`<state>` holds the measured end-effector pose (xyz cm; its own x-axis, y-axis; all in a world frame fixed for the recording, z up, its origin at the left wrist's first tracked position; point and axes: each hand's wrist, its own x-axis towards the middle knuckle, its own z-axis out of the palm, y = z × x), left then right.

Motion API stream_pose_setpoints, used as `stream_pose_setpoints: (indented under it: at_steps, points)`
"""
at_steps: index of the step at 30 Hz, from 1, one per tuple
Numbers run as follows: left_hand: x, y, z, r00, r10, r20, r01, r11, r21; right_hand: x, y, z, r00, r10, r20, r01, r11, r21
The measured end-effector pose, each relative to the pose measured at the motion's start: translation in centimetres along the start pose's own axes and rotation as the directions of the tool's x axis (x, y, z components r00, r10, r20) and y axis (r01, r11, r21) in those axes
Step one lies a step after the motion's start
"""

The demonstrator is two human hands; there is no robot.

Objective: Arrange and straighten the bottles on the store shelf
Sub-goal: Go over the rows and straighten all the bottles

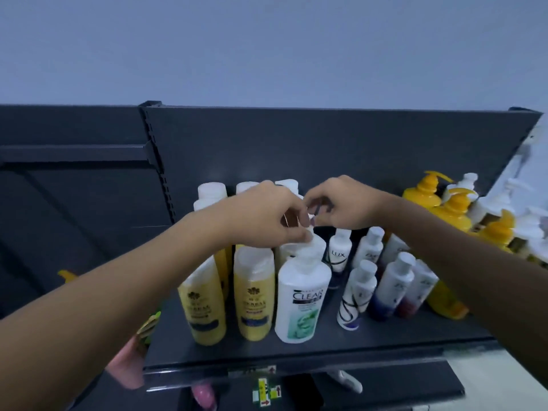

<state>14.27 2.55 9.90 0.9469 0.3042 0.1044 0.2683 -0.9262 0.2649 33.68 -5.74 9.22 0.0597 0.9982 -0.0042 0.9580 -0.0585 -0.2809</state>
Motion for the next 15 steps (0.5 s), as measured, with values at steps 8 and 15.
stream_pose_setpoints:
  at_steps: [8,15]
  points:
    - [-0.2,3.6,4.1,0.992,-0.121,0.023,0.116,0.980,0.159,-0.9,0.0,3.6,0.997,0.052,-0.054,-0.045,0.991,0.127]
    - [-0.1,4.1,4.2,0.988,-0.152,-0.023,0.154,0.983,0.097,0.1,0.8,4.7,0.984,0.089,-0.155,-0.065,0.986,0.154]
